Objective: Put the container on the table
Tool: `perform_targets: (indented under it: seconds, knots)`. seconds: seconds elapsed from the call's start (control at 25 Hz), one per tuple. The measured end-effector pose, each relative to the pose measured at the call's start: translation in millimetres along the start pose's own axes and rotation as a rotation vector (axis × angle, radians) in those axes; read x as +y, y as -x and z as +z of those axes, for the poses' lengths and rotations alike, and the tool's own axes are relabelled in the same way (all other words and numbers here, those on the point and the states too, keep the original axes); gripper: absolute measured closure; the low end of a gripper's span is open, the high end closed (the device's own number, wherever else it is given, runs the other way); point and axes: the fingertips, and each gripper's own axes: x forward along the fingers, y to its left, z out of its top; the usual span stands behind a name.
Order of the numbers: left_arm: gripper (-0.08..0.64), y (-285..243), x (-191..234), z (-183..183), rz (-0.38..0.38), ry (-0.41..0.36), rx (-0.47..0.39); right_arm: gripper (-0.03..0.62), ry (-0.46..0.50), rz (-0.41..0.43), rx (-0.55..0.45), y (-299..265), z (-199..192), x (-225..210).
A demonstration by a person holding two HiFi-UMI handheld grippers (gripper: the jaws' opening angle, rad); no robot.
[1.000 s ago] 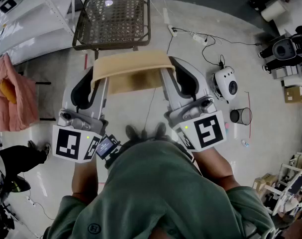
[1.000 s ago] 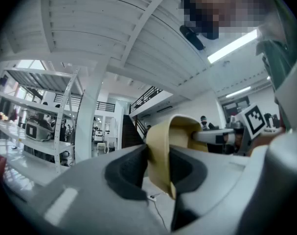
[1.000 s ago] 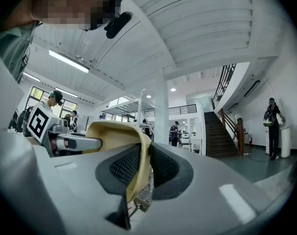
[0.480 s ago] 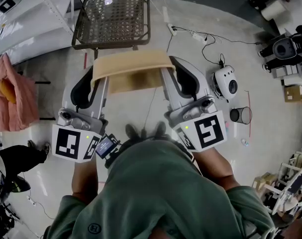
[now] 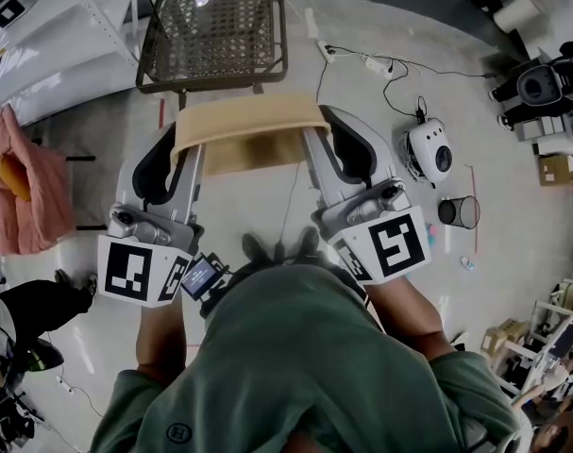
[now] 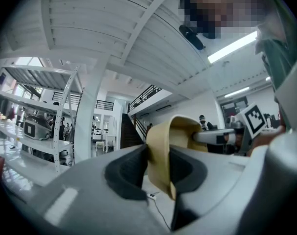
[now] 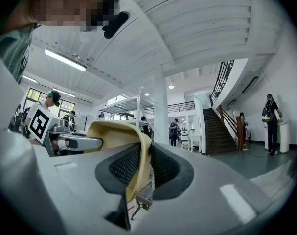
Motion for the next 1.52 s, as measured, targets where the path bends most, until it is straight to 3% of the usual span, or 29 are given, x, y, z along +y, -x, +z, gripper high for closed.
perform_targets:
  seconds: [0.48, 1.12, 1.52]
  knots:
    - [0.473, -8, 14, -3, -0.048, 0.020, -0.016, 0.526, 0.006, -0.037, -0.001, -10, 1, 1]
    - [0.472, -110, -5, -1, -0.021, 0.026, 0.011, 0.528, -0.047, 0.020, -0.026, -29, 6, -104]
    - [0.470, -158, -6, -7, 0.071, 0.005, 0.026, 0.529, -0.089, 0.107, -0.030, -55, -3, -158]
